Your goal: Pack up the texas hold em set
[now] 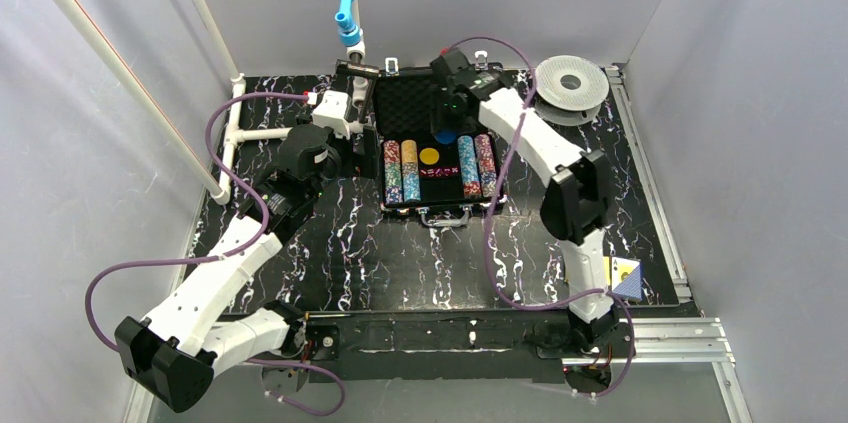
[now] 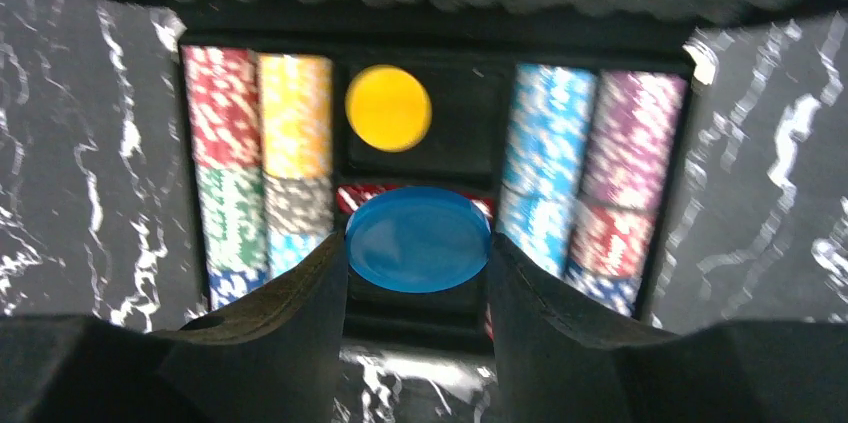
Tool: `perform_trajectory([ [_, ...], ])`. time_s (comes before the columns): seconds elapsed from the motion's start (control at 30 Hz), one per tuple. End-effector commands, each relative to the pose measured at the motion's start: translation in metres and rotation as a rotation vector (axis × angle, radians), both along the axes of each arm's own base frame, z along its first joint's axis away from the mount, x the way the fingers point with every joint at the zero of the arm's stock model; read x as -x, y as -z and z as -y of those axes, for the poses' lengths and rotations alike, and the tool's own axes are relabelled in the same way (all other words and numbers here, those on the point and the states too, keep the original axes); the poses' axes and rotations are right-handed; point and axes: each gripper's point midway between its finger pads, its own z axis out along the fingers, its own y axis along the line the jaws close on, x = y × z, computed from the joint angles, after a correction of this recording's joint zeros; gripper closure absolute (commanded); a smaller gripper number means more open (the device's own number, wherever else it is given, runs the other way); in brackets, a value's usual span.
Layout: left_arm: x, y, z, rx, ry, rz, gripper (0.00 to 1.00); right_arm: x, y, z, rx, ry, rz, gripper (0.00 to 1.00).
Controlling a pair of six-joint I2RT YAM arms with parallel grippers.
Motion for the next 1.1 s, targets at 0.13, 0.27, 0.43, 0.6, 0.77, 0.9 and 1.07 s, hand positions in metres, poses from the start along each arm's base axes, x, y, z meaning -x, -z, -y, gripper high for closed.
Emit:
perform_trajectory([
  [0.13, 0.001, -0.019, -0.002, 0.014, -0.008, 0.042, 0.01, -0.006, 0.028, -0.041, 0.028, -0.025, -0.031, 0.99],
  [0.27, 0.001, -0.019, -0.002, 0.012, -0.008, 0.041, 0.01, 0.000, 0.042, -0.033, 0.069, -0.009, -0.052, 0.99],
  [0.43, 0.001, -0.020, -0.001, 0.016, -0.003, 0.042, 0.00, 0.006, 0.045, -0.027, 0.098, -0.013, -0.047, 0.99],
  [0.6, 0.001, -0.020, -0.002, 0.015, -0.007, 0.043, 0.00, 0.018, 0.032, -0.018, 0.089, 0.013, -0.026, 0.99],
  [0.77, 0.001, -0.020, 0.000, 0.017, 0.001, 0.040, 0.01, 0.028, 0.011, -0.014, 0.024, 0.022, 0.023, 0.99],
  [0.9, 0.001, -0.017, 0.001, 0.017, 0.004, 0.034, 0.01, 0.033, 0.016, -0.008, 0.047, 0.025, 0.002, 0.99],
  [1.07, 0.001, -0.016, 0.001, 0.017, 0.004, 0.031, 0.00, 0.040, 0.027, 0.005, 0.085, 0.047, -0.017, 0.99],
])
